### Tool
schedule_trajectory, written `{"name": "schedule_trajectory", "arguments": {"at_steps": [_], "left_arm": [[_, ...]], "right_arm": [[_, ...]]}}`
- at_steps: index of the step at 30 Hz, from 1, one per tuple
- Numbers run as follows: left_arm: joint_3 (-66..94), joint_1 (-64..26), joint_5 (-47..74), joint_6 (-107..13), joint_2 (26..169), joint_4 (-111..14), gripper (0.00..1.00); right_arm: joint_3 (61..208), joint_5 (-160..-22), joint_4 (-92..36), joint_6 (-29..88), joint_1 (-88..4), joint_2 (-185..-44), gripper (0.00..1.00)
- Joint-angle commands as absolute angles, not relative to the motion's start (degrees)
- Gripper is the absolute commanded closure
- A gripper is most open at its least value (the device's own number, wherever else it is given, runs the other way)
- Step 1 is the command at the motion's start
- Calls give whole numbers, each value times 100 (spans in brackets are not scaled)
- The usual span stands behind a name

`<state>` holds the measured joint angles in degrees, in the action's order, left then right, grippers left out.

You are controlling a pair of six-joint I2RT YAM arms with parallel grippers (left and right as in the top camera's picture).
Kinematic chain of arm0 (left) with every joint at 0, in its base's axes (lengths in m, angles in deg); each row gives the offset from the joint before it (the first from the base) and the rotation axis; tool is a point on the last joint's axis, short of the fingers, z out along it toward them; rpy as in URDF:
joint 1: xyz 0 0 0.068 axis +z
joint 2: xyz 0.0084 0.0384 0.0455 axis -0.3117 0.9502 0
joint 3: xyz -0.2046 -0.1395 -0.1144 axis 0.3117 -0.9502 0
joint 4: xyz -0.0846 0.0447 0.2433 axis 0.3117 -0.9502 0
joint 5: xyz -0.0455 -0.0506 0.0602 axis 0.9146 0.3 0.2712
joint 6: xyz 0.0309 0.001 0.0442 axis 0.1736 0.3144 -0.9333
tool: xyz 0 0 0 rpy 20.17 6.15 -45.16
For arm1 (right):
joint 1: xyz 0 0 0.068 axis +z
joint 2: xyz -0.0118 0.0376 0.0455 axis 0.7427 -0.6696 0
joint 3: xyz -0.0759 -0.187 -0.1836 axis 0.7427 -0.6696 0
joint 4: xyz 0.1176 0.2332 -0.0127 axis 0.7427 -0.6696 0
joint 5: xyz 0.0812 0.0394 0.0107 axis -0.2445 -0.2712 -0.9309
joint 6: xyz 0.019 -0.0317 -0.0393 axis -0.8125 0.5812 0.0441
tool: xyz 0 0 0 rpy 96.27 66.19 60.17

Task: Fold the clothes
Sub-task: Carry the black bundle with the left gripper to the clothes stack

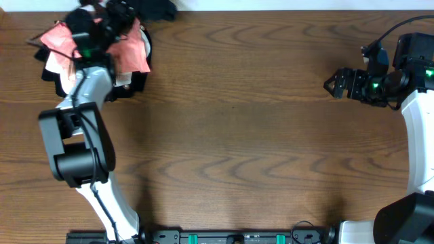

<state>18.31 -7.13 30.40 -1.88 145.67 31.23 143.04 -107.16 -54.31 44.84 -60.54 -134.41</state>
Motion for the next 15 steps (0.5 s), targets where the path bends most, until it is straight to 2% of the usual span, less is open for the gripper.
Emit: {"name": "schedule_trajectory", "arguments": {"at_steps": [1,15], "left_arm": [[2015,-442,3016,-247,14353,3182,94],[2013,465,3208,-852,14337,3114,94]], "right_arm": [[14350,-10902,-5420,4589,-5949,-13395,1],[14350,-10904,-5286,4589,-5923,-13395,1]]}}
